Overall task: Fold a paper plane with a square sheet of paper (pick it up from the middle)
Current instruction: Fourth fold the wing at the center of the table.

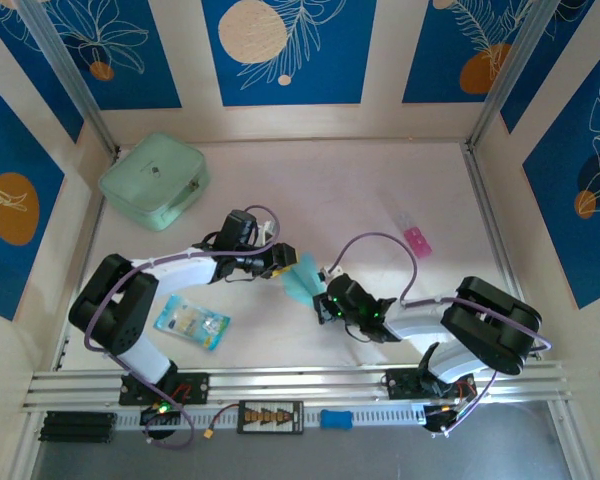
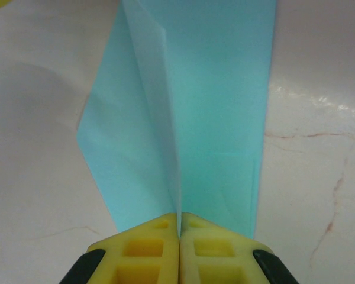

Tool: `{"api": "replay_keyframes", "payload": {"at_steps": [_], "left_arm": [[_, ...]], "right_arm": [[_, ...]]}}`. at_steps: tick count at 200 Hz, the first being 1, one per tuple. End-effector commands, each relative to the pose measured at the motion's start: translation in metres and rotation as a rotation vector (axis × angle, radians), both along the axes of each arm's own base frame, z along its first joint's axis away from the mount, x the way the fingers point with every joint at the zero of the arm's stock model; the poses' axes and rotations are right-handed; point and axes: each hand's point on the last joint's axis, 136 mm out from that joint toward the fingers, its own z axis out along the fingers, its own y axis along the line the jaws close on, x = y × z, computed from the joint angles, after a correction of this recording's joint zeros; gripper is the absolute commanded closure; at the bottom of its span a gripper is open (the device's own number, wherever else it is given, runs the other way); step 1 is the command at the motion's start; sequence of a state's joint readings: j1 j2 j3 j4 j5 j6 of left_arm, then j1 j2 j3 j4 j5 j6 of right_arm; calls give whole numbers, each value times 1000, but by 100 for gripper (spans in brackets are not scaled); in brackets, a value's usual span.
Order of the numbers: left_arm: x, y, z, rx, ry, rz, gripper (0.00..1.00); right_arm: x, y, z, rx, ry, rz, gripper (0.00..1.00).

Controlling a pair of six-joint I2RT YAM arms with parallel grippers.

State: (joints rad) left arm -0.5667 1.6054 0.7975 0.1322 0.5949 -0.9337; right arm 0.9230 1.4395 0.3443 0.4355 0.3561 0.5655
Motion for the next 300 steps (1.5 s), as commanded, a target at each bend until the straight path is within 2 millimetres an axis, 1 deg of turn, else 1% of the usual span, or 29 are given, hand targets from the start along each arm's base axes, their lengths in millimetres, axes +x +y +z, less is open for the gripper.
{"api": "replay_keyframes", "payload": {"at_steps": [1, 23, 52, 91, 115, 147, 177, 211, 234, 266, 300], "left_arm": [[-5, 1, -4, -4, 9, -22, 61], [-5, 1, -7, -4, 16, -27, 67], [-6, 1, -11, 0, 21, -29, 74], [-10, -2, -18, -15, 42, -47, 79], [-14, 1, -24, -6, 55, -48, 82], [-18, 3, -31, 0, 67, -44, 83], [-21, 1, -36, -1, 78, -54, 85], [-25, -2, -49, 7, 103, -60, 88], [-29, -1, -62, 24, 129, -62, 90], [-35, 4, -79, 55, 164, -59, 93], [-41, 12, -90, 102, 182, -61, 94]], "right_arm": [[-9, 8, -1, 96, 103, 14, 91], [-9, 10, 1, 156, 172, 14, 91], [-9, 15, 5, 225, 255, 23, 91], [-8, 19, 4, 289, 369, 18, 91], [-6, 20, 1, 318, 424, -5, 91], [-4, 19, -2, 344, 443, -45, 91], [-4, 18, -5, 338, 438, -65, 91], [-3, 18, -3, 330, 415, -74, 91], [-4, 19, -3, 330, 410, -75, 91], [-5, 20, 1, 343, 403, -74, 91], [-5, 17, 3, 355, 396, -88, 90]]}}
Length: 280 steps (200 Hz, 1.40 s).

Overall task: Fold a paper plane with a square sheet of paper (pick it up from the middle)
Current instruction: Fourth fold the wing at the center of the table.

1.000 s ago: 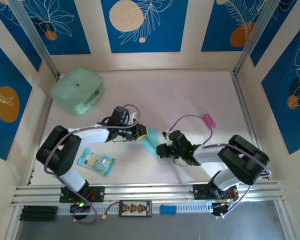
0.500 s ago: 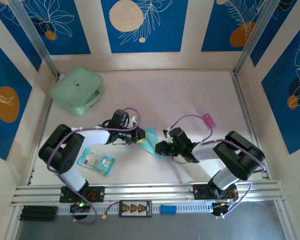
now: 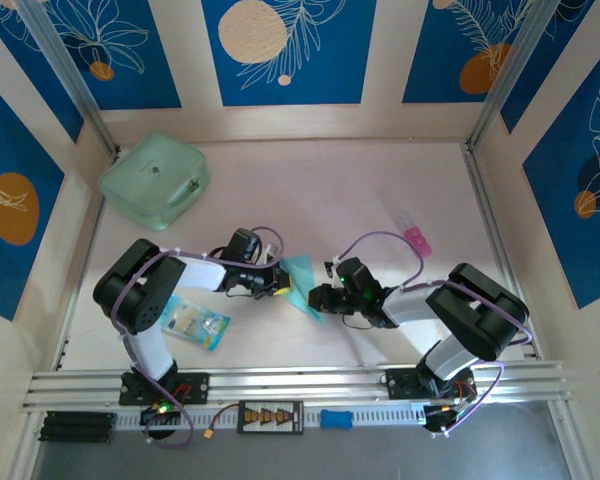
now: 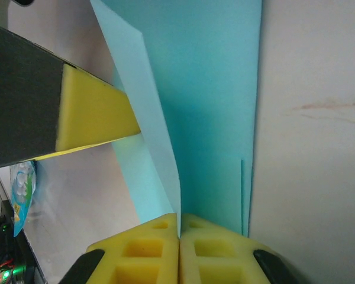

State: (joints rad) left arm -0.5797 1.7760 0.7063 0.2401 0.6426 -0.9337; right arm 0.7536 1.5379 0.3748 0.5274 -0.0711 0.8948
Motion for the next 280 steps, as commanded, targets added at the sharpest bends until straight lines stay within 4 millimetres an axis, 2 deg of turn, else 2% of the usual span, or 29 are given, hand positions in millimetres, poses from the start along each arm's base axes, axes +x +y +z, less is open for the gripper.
{"api": "replay_keyframes", "payload": {"at_steps": [1, 35, 161, 189, 237, 280], "left_arm": [[-13, 7, -16, 49, 32, -19, 94], [-15, 10, -20, 61, 37, -19, 95], [-9, 7, -11, 49, 5, -20, 94], [-4, 3, 0, 22, -27, -24, 92], [5, -7, 32, -48, -106, -32, 90], [6, -16, 44, -105, -127, -34, 90]], "right_arm": [[-3, -3, 2, 9, -4, -20, 90], [-5, -4, 1, 13, -1, -22, 90], [-7, -6, -8, 23, 43, -40, 91], [-8, -5, -11, 19, 55, -42, 91], [-8, -7, -14, 18, 71, -53, 91], [-9, -8, -14, 38, 79, -67, 92]]}}
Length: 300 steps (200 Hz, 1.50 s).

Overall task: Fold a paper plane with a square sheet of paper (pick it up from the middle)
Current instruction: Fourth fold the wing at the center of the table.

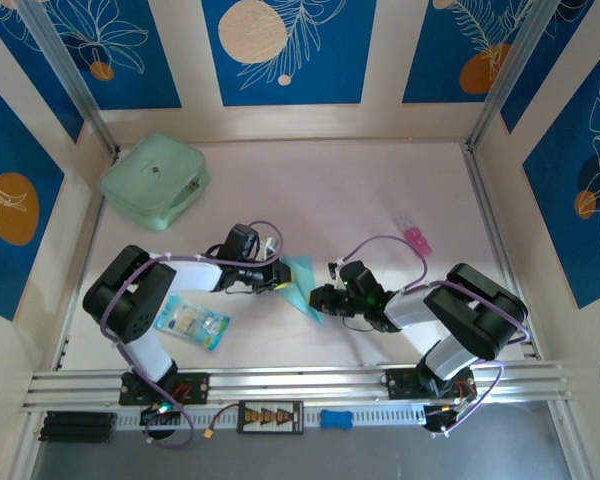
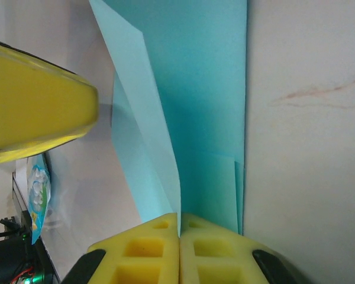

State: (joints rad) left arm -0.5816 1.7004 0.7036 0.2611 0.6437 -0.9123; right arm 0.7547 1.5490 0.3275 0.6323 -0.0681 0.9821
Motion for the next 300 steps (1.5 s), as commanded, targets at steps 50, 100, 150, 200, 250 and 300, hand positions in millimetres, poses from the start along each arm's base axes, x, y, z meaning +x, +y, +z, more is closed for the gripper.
{"api": "replay_keyframes", "payload": {"at_steps": [50, 100, 150, 200, 250, 300], "left_arm": [[-3, -28, 18, -111, -31, -52, 90], [0, -34, 9, -111, -22, -52, 90], [12, -37, 2, -93, -27, -26, 91], [15, -36, -9, -64, -7, -10, 91], [17, -37, -12, -57, -4, -8, 91], [17, -37, -16, -48, 3, -5, 91]], "right_arm": [[-10, -10, -16, -11, 64, -22, 92], [-11, -11, -18, -6, 75, -25, 92], [-11, -12, -19, -3, 93, -20, 92], [-10, -13, -21, -5, 102, -22, 91], [-10, -14, -22, -9, 113, -22, 91], [-11, -13, -23, -12, 128, -17, 91]]}}
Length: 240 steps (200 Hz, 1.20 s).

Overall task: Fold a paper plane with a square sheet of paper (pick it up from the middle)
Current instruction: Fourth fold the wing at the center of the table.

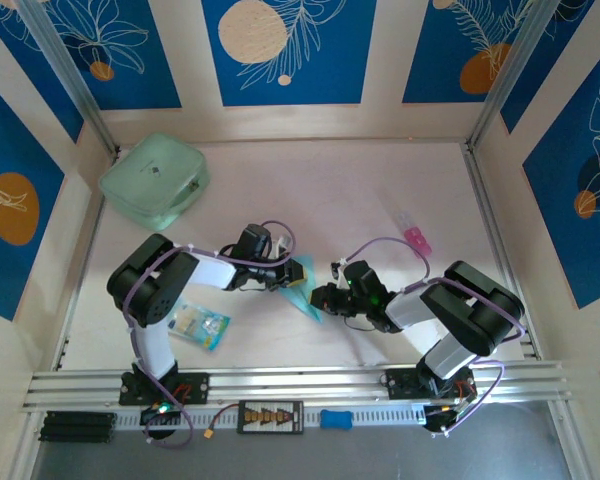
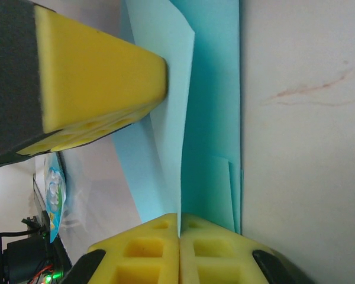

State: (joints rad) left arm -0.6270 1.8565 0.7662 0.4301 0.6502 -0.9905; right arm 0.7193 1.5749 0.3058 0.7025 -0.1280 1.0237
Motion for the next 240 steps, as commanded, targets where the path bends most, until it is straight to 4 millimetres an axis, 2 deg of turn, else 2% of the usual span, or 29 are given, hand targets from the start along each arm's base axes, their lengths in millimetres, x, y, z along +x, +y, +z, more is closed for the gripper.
{"api": "replay_keyframes", "payload": {"at_steps": [1, 240], "left_arm": [[5, -4, -3, 7, -3, 4, 91], [4, 0, -23, 90, 29, -4, 92]], "right_arm": [[-11, -11, -23, -66, 89, -1, 91], [-12, -15, -28, -77, 142, -15, 90]]}}
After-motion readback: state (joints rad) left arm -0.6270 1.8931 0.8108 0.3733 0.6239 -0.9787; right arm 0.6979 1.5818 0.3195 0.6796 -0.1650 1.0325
